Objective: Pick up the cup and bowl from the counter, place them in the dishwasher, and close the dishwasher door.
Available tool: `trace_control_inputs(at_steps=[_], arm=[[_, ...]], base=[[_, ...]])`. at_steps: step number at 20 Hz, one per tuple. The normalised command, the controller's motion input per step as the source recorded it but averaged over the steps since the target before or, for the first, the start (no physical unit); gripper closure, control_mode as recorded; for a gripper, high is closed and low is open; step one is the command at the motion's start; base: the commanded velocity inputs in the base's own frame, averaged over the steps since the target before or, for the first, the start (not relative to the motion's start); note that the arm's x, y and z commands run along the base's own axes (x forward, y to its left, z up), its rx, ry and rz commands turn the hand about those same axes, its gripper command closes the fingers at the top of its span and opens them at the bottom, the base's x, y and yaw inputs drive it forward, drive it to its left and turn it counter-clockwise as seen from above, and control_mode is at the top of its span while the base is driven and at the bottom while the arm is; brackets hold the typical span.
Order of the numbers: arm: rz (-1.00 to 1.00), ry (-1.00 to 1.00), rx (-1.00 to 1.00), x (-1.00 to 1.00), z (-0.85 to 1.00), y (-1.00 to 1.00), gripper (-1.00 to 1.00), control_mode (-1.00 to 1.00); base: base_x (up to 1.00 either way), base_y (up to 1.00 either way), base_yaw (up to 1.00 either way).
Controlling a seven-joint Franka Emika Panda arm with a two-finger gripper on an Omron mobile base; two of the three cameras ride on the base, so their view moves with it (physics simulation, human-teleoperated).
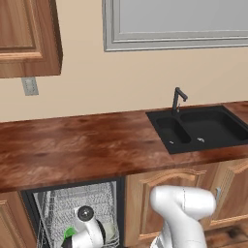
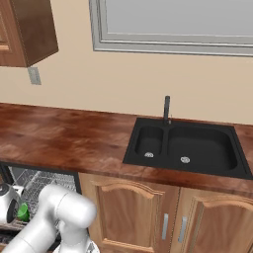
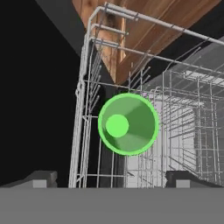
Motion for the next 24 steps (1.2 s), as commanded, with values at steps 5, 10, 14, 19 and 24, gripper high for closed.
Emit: trace_control_inputs(at_steps=[5, 10, 14, 19, 24], arm=[[0.10, 0.00, 0.00, -0.51, -0.16, 0.12, -1.00, -1.00], [0.04, 0.00, 0.00, -0.47, 0.19, 0.00, -1.00, -1.00], [0.02, -0.02, 0.00, -0.47, 0.42, 0.00, -1.00, -1.00], [0.01, -0.03, 0.00, -0.45, 0.37, 0.00, -1.00, -1.00], [0.00, -0.04, 0.00, -0.50, 0.28, 0.00, -1.00, -1.00]], base=[[0.00, 0.00, 0.00], [0.00, 0.00, 0.00], [0.00, 0.00, 0.00], [0.00, 0.00, 0.00], [0.00, 0.00, 0.00]])
